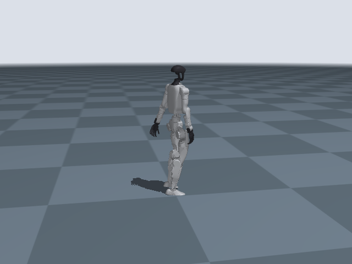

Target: In place motions

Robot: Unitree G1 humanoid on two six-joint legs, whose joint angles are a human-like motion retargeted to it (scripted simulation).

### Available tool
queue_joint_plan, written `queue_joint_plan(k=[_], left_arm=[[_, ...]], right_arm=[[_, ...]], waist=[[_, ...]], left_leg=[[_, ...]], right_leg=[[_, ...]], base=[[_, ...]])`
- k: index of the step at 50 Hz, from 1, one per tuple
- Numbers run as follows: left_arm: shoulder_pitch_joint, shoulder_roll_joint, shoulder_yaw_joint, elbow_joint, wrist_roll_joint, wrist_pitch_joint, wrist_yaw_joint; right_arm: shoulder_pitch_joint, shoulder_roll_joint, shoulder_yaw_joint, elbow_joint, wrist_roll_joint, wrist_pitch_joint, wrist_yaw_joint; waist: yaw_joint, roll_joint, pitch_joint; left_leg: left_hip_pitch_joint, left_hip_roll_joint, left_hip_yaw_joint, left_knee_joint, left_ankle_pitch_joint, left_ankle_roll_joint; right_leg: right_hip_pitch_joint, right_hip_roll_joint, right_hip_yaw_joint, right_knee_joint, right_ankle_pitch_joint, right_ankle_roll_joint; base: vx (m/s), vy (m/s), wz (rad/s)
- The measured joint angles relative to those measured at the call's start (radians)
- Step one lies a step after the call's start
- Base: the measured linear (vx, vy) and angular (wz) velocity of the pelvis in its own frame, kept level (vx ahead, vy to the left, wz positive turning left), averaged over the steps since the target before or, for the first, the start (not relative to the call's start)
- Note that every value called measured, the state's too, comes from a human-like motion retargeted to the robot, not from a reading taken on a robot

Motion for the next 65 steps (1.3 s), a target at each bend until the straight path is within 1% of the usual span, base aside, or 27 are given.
queue_joint_plan(k=[2, 3, 5, 7, 8, 12, 15, 20, 25, 27, 28, 30, 32, 33, 35, 38, 41, 45, 47, 50, 52, 55, 57, 58, 60, 63, 65], left_arm=[[-0.061, -0.001, -0.041, -0.020, -0.017, 0.000, 0.021], [-0.098, -0.004, -0.067, -0.032, -0.026, 0.002, 0.033], [-0.188, -0.007, -0.102, -0.068, -0.037, 0.009, 0.042], [-0.302, -0.009, -0.110, -0.133, -0.035, 0.007, 0.030], [-0.354, -0.007, -0.120, -0.173, -0.043, -0.002, 0.020], [-0.499, 0.014, -0.087, -0.305, 0.000, -0.057, -0.090], [-0.556, 0.011, -0.063, -0.344, 0.044, -0.057, -0.067], [-0.559, 0.014, -0.116, -0.404, 0.024, -0.101, 0.019], [-0.432, 0.000, -0.149, -0.370, 0.121, -0.082, 0.025], [-0.349, -0.021, -0.150, -0.322, 0.114, -0.075, 0.039], [-0.300, -0.030, -0.132, -0.291, 0.107, -0.075, 0.040], [-0.197, -0.055, -0.078, -0.226, 0.100, -0.060, 0.015], [-0.133, -0.070, -0.009, -0.152, 0.091, -0.028, -0.029], [-0.127, -0.071, 0.026, -0.107, 0.081, -0.011, -0.044], [-0.107, -0.056, 0.088, -0.011, 0.037, -0.005, -0.023], [-0.004, -0.036, 0.133, 0.052, -0.068, -0.005, -0.017], [0.074, -0.031, 0.157, 0.058, -0.077, 0.065, -0.030], [0.135, -0.056, 0.250, 0.045, -0.093, -0.032, -0.011], [0.156, -0.057, 0.245, 0.046, -0.080, -0.049, -0.017], [0.160, -0.039, 0.211, 0.058, -0.071, -0.001, 0.005], [0.137, -0.029, 0.172, 0.058, -0.085, 0.027, 0.011], [0.065, -0.022, 0.109, 0.058, -0.094, 0.014, 0.022], [-0.001, -0.021, 0.067, 0.048, -0.082, -0.006, 0.042], [-0.040, -0.023, 0.040, 0.037, -0.075, -0.009, 0.054], [-0.127, -0.031, -0.011, 0.000, -0.065, -0.004, 0.058], [-0.315, -0.025, -0.025, -0.099, -0.049, 0.000, -0.013], [-0.437, -0.010, -0.034, -0.182, -0.049, -0.014, -0.080]], right_arm=[[0.075, -0.027, -0.049, 0.054, -0.016, 0.018, 0.015], [0.110, -0.043, -0.082, 0.084, -0.025, 0.029, 0.018], [0.154, -0.074, -0.142, 0.146, -0.029, 0.050, 0.016], [0.148, -0.102, -0.204, 0.212, 0.004, 0.065, 0.001], [0.146, -0.119, -0.235, 0.239, 0.026, 0.067, -0.013], [0.172, -0.181, -0.291, 0.328, 0.107, 0.090, -0.033], [0.207, -0.202, -0.330, 0.347, 0.134, 0.138, -0.054], [0.254, -0.184, -0.366, 0.347, 0.203, 0.119, -0.091], [0.232, -0.149, -0.273, 0.347, 0.175, 0.133, -0.081], [0.193, -0.129, -0.204, 0.347, 0.160, 0.129, -0.080], [0.162, -0.115, -0.156, 0.347, 0.150, 0.130, -0.079], [0.100, -0.088, -0.070, 0.347, 0.114, 0.120, -0.065], [0.016, -0.059, 0.001, 0.291, 0.072, 0.126, -0.013], [-0.038, -0.045, 0.019, 0.241, 0.052, 0.128, 0.019], [-0.116, -0.020, 0.047, 0.112, 0.032, 0.109, 0.036], [-0.209, -0.010, 0.119, -0.063, 0.018, 0.054, 0.077], [-0.267, -0.009, 0.078, -0.164, -0.060, 0.030, 0.098], [-0.325, 0.013, 0.092, -0.220, -0.043, -0.004, -0.038], [-0.318, 0.022, 0.099, -0.221, 0.003, -0.033, -0.046], [-0.262, 0.032, 0.087, -0.206, 0.002, -0.036, 0.011], [-0.205, 0.034, 0.070, -0.174, -0.022, -0.023, 0.030], [-0.096, 0.028, 0.049, -0.098, -0.038, -0.013, 0.020], [-0.014, 0.013, 0.028, -0.038, -0.043, -0.003, 0.023], [0.025, 0.000, 0.007, 0.000, -0.047, 0.003, 0.028], [0.089, -0.032, -0.051, 0.085, -0.063, 0.024, 0.042], [0.106, -0.081, -0.149, 0.214, -0.041, 0.065, 0.036], [0.117, -0.118, -0.219, 0.290, 0.011, 0.078, 0.013]], waist=[[-0.035, 0.015, -0.011], [-0.066, 0.021, -0.015], [-0.094, 0.039, -0.006], [-0.072, 0.057, 0.056], [-0.103, 0.065, 0.089], [-0.210, 0.106, 0.133], [-0.264, 0.118, 0.126], [-0.234, 0.112, 0.099], [-0.156, 0.074, 0.032], [-0.138, 0.053, 0.009], [-0.129, 0.049, 0.005], [-0.076, 0.043, -0.012], [-0.015, 0.020, 0.004], [-0.019, 0.006, 0.033], [-0.001, 0.007, 0.079], [0.076, -0.023, 0.095], [0.135, -0.023, 0.090], [0.118, -0.026, 0.093], [0.117, -0.022, 0.076], [0.084, -0.022, 0.040], [0.044, -0.022, 0.014], [0.014, -0.021, -0.017], [-0.009, -0.005, -0.044], [-0.032, 0.011, -0.058], [-0.115, 0.042, -0.089], [-0.129, 0.066, -0.008], [-0.177, 0.077, 0.068]], left_leg=[[0.091, -0.005, 0.060, -0.173, -0.065, 0.057], [0.112, -0.024, 0.017, -0.235, -0.058, 0.087], [0.111, -0.015, -0.037, -0.298, -0.026, 0.097], [0.119, 0.027, 0.020, -0.312, -0.032, 0.097], [0.123, 0.033, 0.004, -0.312, -0.036, 0.105], [0.126, 0.056, -0.009, -0.331, -0.027, 0.135], [0.111, 0.075, -0.024, -0.323, -0.018, 0.139], [0.111, 0.076, -0.017, -0.316, -0.025, 0.126], [0.131, 0.018, 0.017, -0.309, -0.048, 0.106], [0.129, -0.013, 0.013, -0.277, -0.059, 0.097], [0.130, -0.014, 0.023, -0.248, -0.062, 0.087], [0.124, -0.006, 0.083, -0.174, -0.042, 0.056], [0.048, 0.057, 0.180, 0.056, 0.074, 0.015], [-0.023, 0.125, 0.190, 0.224, 0.158, -0.002], [-0.193, 0.225, 0.143, 0.507, 0.300, 0.036], [-0.405, 0.249, 0.076, 0.801, 0.187, 0.046], [-0.523, 0.311, 0.089, 0.952, 0.121, 0.067], [-0.571, 0.307, 0.086, 0.996, 0.081, 0.049], [-0.528, 0.290, 0.096, 0.945, 0.084, 0.037], [-0.416, 0.215, 0.082, 0.784, 0.088, 0.027], [-0.301, 0.138, 0.051, 0.589, 0.105, 0.023], [-0.071, 0.023, 0.031, 0.170, 0.151, 0.007], [0.058, -0.025, 0.052, -0.071, -0.046, 0.036], [0.111, -0.015, 0.118, -0.177, -0.076, 0.073], [0.129, -0.028, 0.014, -0.310, -0.055, 0.126], [0.120, 0.020, 0.037, -0.345, -0.036, 0.120], [0.132, 0.036, 0.018, -0.353, -0.025, 0.128]], right_leg=[[-0.001, 0.017, -0.047, 0.053, 0.008, 0.015], [-0.003, 0.017, -0.088, 0.090, 0.036, 0.025], [-0.040, 0.009, -0.160, 0.218, 0.187, 0.042], [-0.145, -0.041, -0.170, 0.454, 0.382, 0.041], [-0.221, -0.061, -0.131, 0.578, 0.438, 0.018], [-0.428, -0.117, -0.080, 0.923, 0.384, -0.014], [-0.510, -0.092, -0.049, 0.993, 0.336, 0.000], [-0.442, -0.040, -0.043, 0.826, 0.334, 0.009], [-0.241, 0.057, 0.079, 0.381, 0.352, 0.058], [-0.145, 0.051, 0.081, 0.192, 0.247, 0.059], [-0.095, 0.052, 0.073, 0.130, 0.137, 0.047], [-0.033, 0.043, -0.057, 0.017, 0.040, -0.031], [-0.038, 0.003, 0.071, -0.034, 0.088, -0.016], [-0.038, -0.033, 0.067, -0.048, 0.104, -0.001], [-0.023, -0.038, -0.039, -0.077, 0.108, -0.006], [-0.049, -0.041, 0.059, -0.075, 0.105, -0.037], [-0.070, -0.043, 0.077, -0.061, 0.103, -0.049], [-0.076, -0.044, 0.078, -0.057, 0.102, -0.061], [-0.072, -0.044, 0.087, -0.057, 0.098, -0.055], [-0.047, -0.044, 0.056, -0.062, 0.087, -0.040], [-0.028, -0.038, 0.024, -0.057, 0.075, -0.024], [-0.012, -0.023, 0.004, -0.024, 0.056, -0.001], [-0.024, 0.001, -0.019, 0.027, 0.049, 0.009], [-0.033, 0.016, -0.045, 0.066, 0.053, 0.017], [-0.070, 0.024, -0.161, 0.177, 0.156, 0.034], [-0.246, -0.021, -0.134, 0.512, 0.429, 0.027], [-0.381, -0.013, -0.023, 0.724, 0.421, 0.025]], base=[[0.17, 0.11, 0.85], [0.13, 0.16, 1.04], [-0.05, 0.14, 0.32], [-0.33, 0.13, -0.44], [-0.33, 0.20, 0.36], [-0.12, 0.22, 0.40], [0.03, 0.06, 0.20], [0.11, -0.08, -0.15], [0.20, -0.07, -0.48], [0.23, -0.04, -0.28], [0.23, -0.10, -0.66], [0.22, -0.14, -1.28], [-0.06, -0.16, -0.99], [-0.33, -0.28, 0.17], [-0.36, -0.27, 0.24], [-0.06, -0.13, -0.75], [0.02, -0.04, -0.21], [-0.08, 0.04, 0.00], [0.14, 0.07, 0.01], [0.18, 0.06, 0.57], [0.19, 0.03, 0.90], [0.22, 0.06, 0.29], [0.17, 0.11, 0.15], [0.13, 0.10, 0.78], [0.02, 0.16, 1.04], [-0.35, 0.11, 0.07], [-0.43, 0.14, 0.78]])
